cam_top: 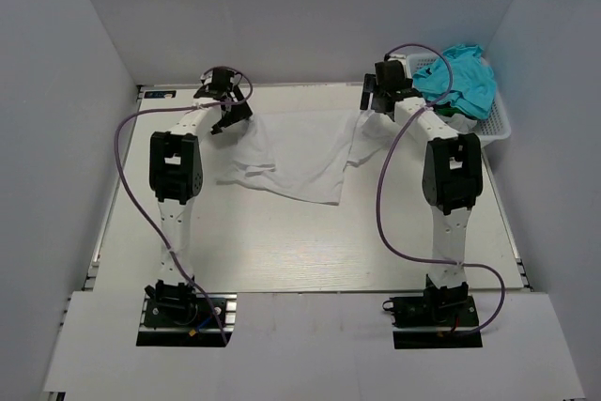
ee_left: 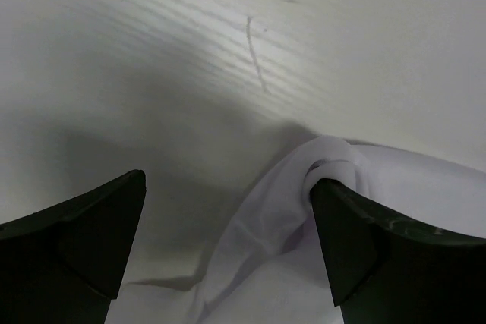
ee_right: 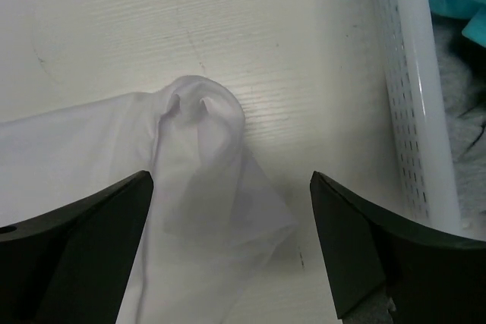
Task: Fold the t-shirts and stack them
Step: Flatten out the tshirt
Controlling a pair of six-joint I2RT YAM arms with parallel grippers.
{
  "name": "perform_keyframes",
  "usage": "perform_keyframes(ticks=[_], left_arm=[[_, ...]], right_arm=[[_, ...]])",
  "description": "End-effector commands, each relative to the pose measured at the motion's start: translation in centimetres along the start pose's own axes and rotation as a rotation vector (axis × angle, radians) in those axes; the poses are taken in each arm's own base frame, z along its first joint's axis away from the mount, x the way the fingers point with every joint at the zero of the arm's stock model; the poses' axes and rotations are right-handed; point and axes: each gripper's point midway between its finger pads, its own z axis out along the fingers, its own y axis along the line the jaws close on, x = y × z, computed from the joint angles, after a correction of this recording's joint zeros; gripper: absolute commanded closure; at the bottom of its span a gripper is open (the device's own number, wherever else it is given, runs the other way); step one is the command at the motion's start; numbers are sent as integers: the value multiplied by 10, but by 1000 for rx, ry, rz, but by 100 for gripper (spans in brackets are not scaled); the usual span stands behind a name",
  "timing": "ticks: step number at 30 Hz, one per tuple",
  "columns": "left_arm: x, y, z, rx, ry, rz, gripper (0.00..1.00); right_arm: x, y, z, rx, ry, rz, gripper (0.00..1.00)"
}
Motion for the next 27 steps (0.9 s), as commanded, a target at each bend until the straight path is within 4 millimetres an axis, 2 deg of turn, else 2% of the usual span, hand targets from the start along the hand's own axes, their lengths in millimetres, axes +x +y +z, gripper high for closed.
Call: perform_keyframes(ticks=[1, 2, 3, 4, 5, 6, 7, 8, 9, 10, 11, 12, 14, 15, 16, 17, 19, 20, 24, 25, 27], left_arm=[[-8, -3, -56, 30, 34, 47, 0], [-9, -1, -65, 38, 21, 45, 0], [4, 8, -68, 28, 38, 48, 0], [-13, 5, -99, 64, -20, 36, 0], [-13, 7, -111, 74, -36, 32, 0], [3, 11, -115, 77, -26, 43, 0], [4, 13, -125, 96, -39, 53, 0], [15, 13, -145, 139, -36, 69, 0], [20, 13, -152, 164, -28, 70, 0], [28, 13, -159, 193, -9, 72, 0], [45, 24, -159, 172, 26, 77, 0], [47, 29, -171, 173, 24, 77, 0], [66, 43, -174, 153, 57, 82, 0], [71, 47, -178, 151, 60, 83, 0], [73, 44, -189, 190, 54, 80, 0], [85, 43, -188, 217, 63, 96, 0], [94, 38, -191, 279, 72, 108, 0], [93, 31, -192, 307, 61, 123, 0], [110, 23, -181, 332, 112, 178, 0], [110, 17, -181, 340, 113, 187, 1], [112, 19, -175, 305, 118, 196, 4]], right_arm=[[-22, 0, -32, -26, -39, 10, 10], [-43, 0, -56, -51, -92, 26, 10], [-42, 5, -63, -88, -87, 36, 10], [-38, 2, -83, -105, -88, 36, 10], [-37, 2, -91, -117, -87, 38, 10], [-31, 6, -97, -151, -73, 56, 10], [-4, 2, -106, -157, -30, 46, 10], [-10, 6, -122, -192, -64, 69, 10], [6, 9, -135, -244, -39, 75, 10], [28, 12, -138, -265, 0, 69, 10], [33, 13, -144, -288, 7, 75, 10], [40, 17, -162, -325, 7, 68, 10], [72, 18, -168, -351, 75, 57, 10], [71, 19, -181, -374, 60, 59, 10], [79, 27, -188, -412, 79, 51, 10], [100, 29, -193, -441, 128, 63, 10], [110, 40, -203, -498, 151, 69, 10], [126, 39, -204, -501, 183, 73, 10], [145, 46, -210, -522, 218, 63, 10], [149, 47, -210, -524, 231, 64, 10], [161, 52, -213, -551, 266, 60, 10]])
